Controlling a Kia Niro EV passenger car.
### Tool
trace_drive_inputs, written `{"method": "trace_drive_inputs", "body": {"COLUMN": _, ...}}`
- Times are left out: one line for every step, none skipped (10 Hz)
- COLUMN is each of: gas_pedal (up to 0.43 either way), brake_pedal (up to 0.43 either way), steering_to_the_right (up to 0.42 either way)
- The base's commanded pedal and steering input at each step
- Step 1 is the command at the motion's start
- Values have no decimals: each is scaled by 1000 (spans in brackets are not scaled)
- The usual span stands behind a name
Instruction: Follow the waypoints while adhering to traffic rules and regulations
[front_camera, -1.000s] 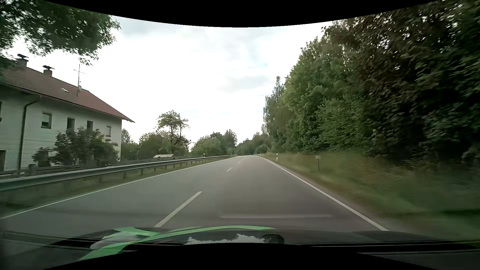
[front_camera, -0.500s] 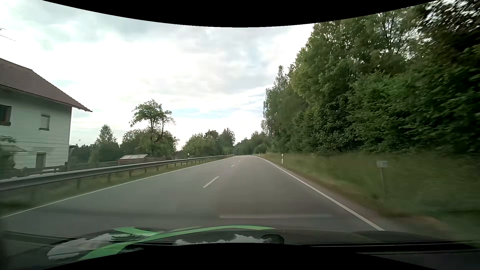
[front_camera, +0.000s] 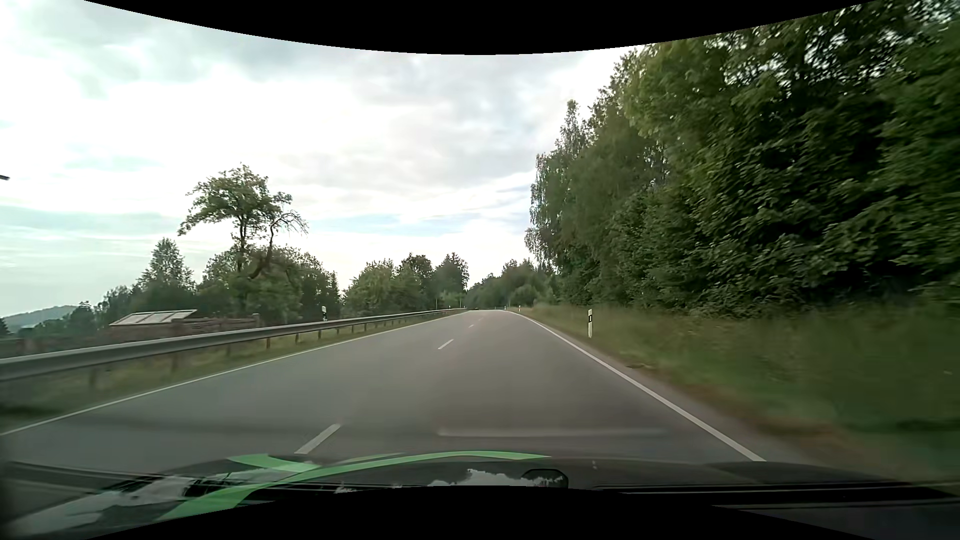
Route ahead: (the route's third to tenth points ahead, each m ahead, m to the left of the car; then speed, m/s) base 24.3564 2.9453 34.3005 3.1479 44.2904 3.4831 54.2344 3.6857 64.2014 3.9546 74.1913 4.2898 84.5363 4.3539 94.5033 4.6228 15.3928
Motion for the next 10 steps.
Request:
{"method": "trace_drive_inputs", "body": {"gas_pedal": 390, "brake_pedal": 0, "steering_to_the_right": -3}}
{"method": "trace_drive_inputs", "body": {"gas_pedal": 390, "brake_pedal": 0, "steering_to_the_right": -3}}
{"method": "trace_drive_inputs", "body": {"gas_pedal": 390, "brake_pedal": 0, "steering_to_the_right": -2}}
{"method": "trace_drive_inputs", "body": {"gas_pedal": 390, "brake_pedal": 0, "steering_to_the_right": -3}}
{"method": "trace_drive_inputs", "body": {"gas_pedal": 390, "brake_pedal": 0, "steering_to_the_right": -3}}
{"method": "trace_drive_inputs", "body": {"gas_pedal": 378, "brake_pedal": 0, "steering_to_the_right": -3}}
{"method": "trace_drive_inputs", "body": {"gas_pedal": 358, "brake_pedal": 0, "steering_to_the_right": -4}}
{"method": "trace_drive_inputs", "body": {"gas_pedal": 358, "brake_pedal": 0, "steering_to_the_right": -4}}
{"method": "trace_drive_inputs", "body": {"gas_pedal": 358, "brake_pedal": 0, "steering_to_the_right": -4}}
{"method": "trace_drive_inputs", "body": {"gas_pedal": 370, "brake_pedal": 0, "steering_to_the_right": -4}}
